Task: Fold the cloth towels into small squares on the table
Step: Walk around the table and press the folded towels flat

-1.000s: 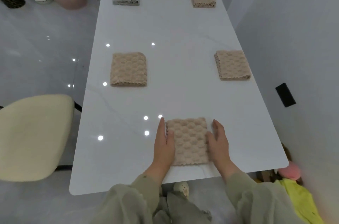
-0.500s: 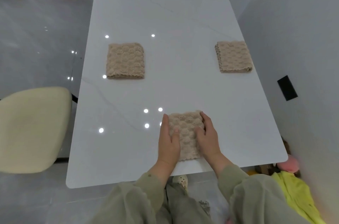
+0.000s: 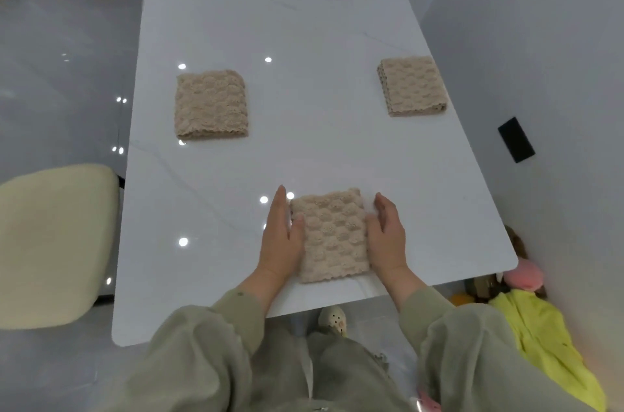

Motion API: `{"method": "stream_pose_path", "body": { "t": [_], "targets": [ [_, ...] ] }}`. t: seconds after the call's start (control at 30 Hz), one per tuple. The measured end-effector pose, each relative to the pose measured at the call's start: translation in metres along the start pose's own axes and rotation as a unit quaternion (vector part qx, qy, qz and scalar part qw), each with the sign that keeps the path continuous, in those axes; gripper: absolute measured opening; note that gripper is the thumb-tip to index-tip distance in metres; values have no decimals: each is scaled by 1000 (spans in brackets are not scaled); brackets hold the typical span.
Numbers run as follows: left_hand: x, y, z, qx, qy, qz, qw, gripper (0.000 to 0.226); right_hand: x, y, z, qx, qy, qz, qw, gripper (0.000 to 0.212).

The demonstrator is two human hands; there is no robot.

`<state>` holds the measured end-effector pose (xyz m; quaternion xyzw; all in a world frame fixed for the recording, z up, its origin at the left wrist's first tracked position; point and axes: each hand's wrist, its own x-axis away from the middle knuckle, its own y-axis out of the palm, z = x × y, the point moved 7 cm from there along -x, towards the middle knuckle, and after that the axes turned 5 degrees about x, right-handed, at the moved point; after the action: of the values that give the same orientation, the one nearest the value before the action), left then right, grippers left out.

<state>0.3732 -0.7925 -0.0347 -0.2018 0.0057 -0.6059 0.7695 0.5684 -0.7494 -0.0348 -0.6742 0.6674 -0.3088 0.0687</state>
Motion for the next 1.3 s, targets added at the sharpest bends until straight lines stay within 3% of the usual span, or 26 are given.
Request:
{"method": "stream_pose_path", "body": {
  "t": [0.23,0.47,0.63,0.87,1.1,1.3],
  "targets": [
    [-78,0,26,-6,2,-226,974,47,46,-14,30,-39,101,200,974,43],
    [-90,47,31,-22,1,-439,898,49,107,45,28,-185,183,388,884,51],
    [-95,63,29,-20,8,-481,877,47,98,68,8,-255,179,448,838,54],
    [-81,71,31,-54,77,-526,845,58,88,74,2,-261,194,493,807,57],
    [-82,72,32,-64,90,-536,837,53,84,77,-2,-269,205,491,803,56],
    [-82,67,41,-132,141,-526,828,53,89,66,0,-241,210,446,836,56]
  ]
}}
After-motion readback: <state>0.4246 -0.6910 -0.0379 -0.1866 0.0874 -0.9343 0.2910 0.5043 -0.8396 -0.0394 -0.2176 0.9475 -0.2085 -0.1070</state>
